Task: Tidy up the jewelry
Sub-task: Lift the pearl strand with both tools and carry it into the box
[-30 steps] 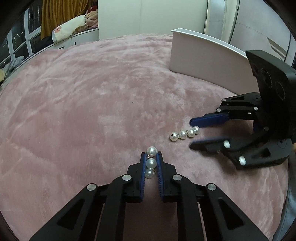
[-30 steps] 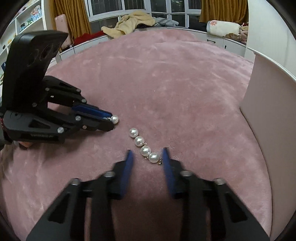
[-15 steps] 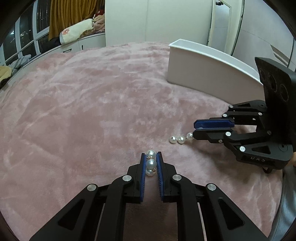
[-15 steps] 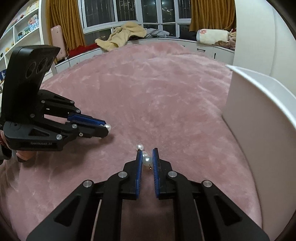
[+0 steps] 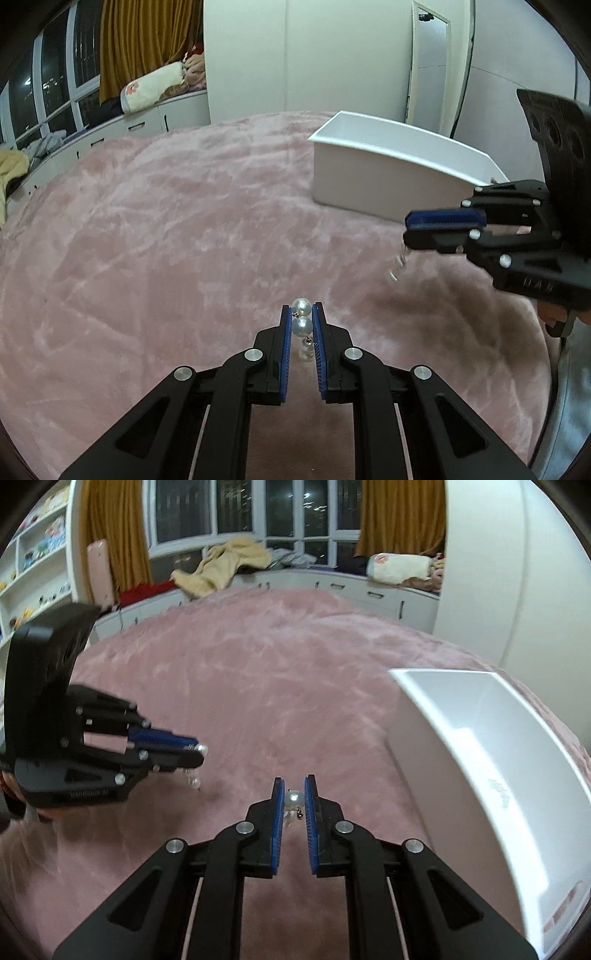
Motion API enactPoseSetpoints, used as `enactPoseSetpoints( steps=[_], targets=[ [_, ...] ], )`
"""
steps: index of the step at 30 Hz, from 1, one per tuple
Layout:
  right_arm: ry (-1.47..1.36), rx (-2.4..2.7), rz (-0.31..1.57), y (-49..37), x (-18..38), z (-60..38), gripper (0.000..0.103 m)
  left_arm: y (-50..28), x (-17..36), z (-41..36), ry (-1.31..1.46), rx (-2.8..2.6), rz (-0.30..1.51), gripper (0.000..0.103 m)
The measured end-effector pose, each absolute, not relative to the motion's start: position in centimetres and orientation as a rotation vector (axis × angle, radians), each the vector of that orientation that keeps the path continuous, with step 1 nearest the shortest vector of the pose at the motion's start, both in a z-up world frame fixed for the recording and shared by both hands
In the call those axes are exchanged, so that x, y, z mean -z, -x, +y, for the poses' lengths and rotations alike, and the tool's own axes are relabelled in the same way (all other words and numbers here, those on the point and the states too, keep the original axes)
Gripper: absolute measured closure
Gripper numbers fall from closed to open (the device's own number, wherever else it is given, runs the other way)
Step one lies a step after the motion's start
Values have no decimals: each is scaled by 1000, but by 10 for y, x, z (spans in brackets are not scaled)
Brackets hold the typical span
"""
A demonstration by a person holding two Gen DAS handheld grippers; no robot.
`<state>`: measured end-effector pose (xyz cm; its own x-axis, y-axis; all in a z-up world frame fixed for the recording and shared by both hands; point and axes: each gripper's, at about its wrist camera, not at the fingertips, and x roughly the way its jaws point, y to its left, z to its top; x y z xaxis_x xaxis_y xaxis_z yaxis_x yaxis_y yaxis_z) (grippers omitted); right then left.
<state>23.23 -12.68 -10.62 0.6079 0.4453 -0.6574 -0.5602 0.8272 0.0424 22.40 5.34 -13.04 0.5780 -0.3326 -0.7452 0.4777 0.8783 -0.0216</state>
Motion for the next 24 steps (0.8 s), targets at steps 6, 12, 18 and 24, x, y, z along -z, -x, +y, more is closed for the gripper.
enactPoseSetpoints(
  steps=[6,12,18,24],
  targets=[
    [144,-521,684,-236,86,-148,92,-227,105,36,-218,486,789,87],
    [126,-477,649,-235,65,-171,92,-231,83,17,-240,503,751,87],
    [112,-418,629,-236,49,-198,92,-236,60,-7,-247,530,710,87],
    [65,-358,621,-234,41,-233,92,-239,46,-39,-287,565,679,87]
  ],
)
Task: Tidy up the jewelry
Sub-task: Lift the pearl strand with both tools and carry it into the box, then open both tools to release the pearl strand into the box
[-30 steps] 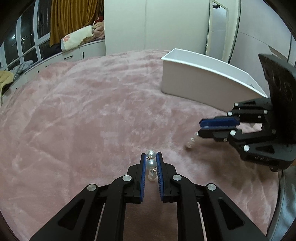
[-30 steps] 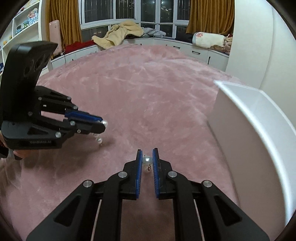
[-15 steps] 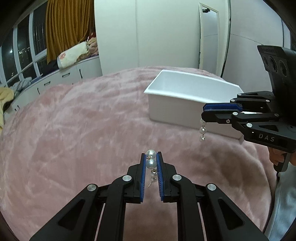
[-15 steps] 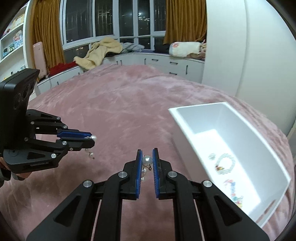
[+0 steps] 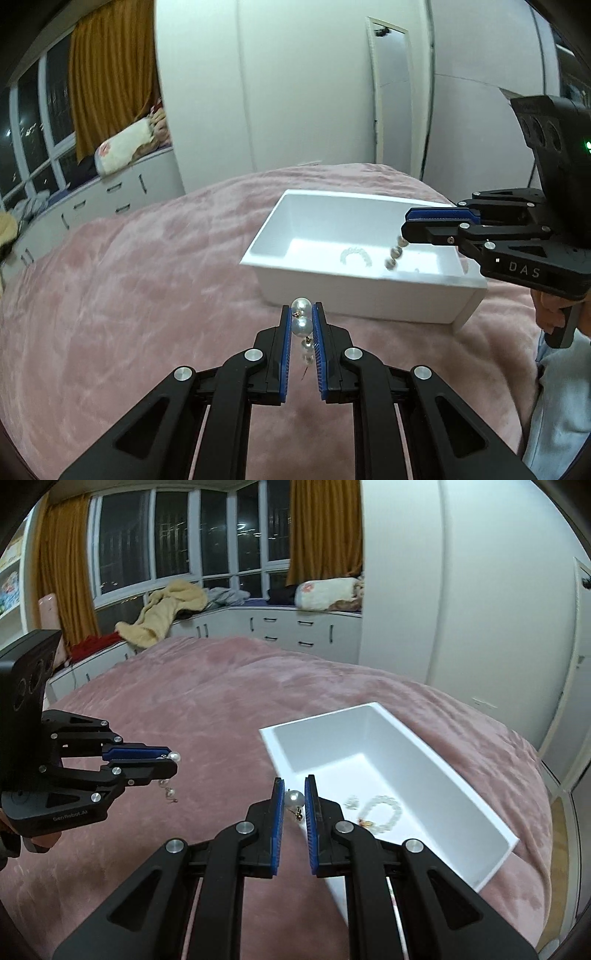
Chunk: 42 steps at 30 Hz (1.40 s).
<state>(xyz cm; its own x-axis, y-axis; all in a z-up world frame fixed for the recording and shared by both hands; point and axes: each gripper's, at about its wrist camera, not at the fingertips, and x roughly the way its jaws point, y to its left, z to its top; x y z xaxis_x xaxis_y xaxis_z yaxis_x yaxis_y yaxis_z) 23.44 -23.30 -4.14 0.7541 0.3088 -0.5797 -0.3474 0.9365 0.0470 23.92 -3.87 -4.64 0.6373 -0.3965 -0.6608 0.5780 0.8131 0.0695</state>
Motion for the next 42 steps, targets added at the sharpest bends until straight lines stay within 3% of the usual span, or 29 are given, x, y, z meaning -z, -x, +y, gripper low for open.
enactPoseSetpoints(
  steps=[23,42],
  targets=[
    [-70,-222,663,-239,82,-324,92,-277,48,-152,-367,663,674,87],
    [-50,-220,663,-248,121,-313,91,-335,114,-192,-384,636,789,87]
  ],
)
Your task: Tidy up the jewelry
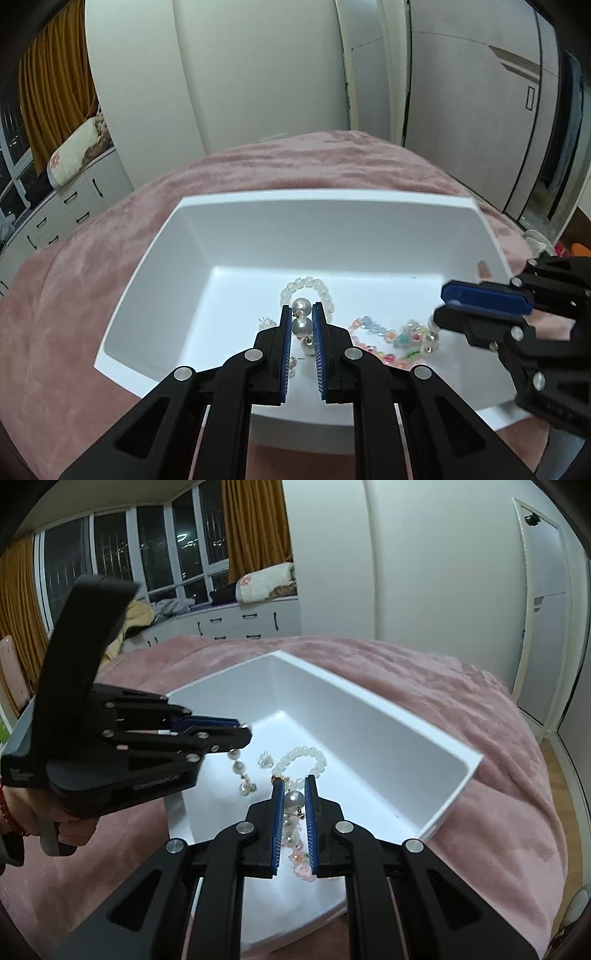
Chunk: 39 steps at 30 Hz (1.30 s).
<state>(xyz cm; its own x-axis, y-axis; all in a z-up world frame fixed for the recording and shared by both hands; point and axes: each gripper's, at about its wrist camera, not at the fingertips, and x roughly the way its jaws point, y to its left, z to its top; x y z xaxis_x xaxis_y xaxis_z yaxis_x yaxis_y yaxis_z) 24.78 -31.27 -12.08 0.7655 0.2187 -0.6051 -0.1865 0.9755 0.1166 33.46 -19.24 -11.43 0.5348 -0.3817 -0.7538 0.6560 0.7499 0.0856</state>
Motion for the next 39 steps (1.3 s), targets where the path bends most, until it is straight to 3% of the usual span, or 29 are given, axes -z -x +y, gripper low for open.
enactPoseSetpoints(
  steps=[3,4,5,6,8,12,13,14,20,32,39],
  targets=[
    [-37,-205,650,-248,123,-312,89,-341,123,-191,-372,632,809,86],
    [-47,-207,646,-247,123,-313,84,-343,125,-190,-364,627,816,77],
    [-51,-217,636,-246,124,-312,72,-344,125,-189,-351,622,816,67],
    [-46,-216,625,-246,124,-310,65,-344,125,-186,-337,611,808,64],
    [-26,-213,598,-242,122,-301,37,-344,122,-181,-302,593,798,47],
    [-10,-150,569,-238,119,-294,11,-341,112,-166,-258,543,776,35],
    [-15,-128,555,-236,117,-294,4,-339,109,-162,-251,529,771,25],
    [-24,-117,547,-236,114,-297,5,-337,105,-156,-241,515,759,18],
    [-86,-44,584,-235,97,-304,5,-317,75,-120,-196,438,720,10],
    [-139,-10,776,-196,44,-305,5,-252,17,-78,-187,381,688,9],
    [-101,-2,814,-168,33,-307,5,-217,16,-78,-215,360,736,9]
  ],
)
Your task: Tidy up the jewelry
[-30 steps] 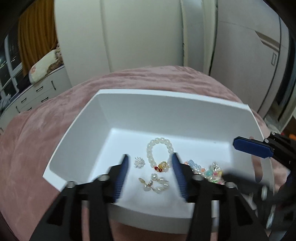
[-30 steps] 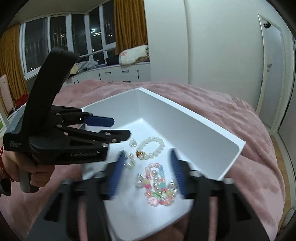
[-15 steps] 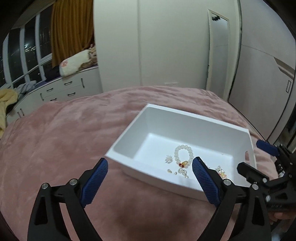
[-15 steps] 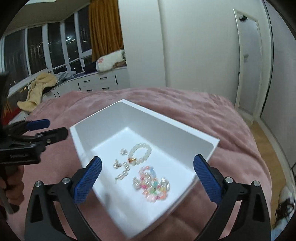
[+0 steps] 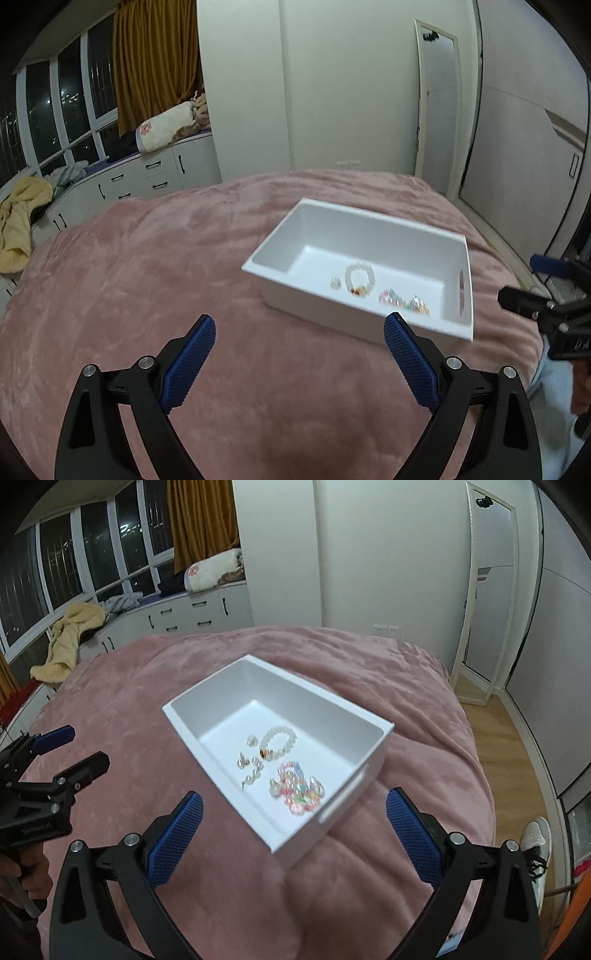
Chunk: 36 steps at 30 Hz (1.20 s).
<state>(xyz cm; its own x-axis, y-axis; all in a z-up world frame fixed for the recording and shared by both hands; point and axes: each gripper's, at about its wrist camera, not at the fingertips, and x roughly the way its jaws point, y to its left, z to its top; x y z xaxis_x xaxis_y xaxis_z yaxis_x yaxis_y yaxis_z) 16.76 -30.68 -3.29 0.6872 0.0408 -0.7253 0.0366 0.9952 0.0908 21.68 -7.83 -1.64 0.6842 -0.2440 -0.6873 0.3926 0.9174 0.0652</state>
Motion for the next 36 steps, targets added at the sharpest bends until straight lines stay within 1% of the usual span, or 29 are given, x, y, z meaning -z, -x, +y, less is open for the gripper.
enactPoseSetpoints(
  steps=[7,16,20,36],
  targets=[
    [-50,-7,832,-150,31,-300,5,-192,23,-78,-181,347,790,9],
    [-33,-28,816,-142,25,-291,5,-168,23,-73,-158,318,808,9],
    [-40,-31,812,-138,28,-289,5,-162,26,-78,-193,311,807,9],
    [-56,-23,820,-133,34,-290,5,-160,25,-79,-190,310,812,9]
  ],
)
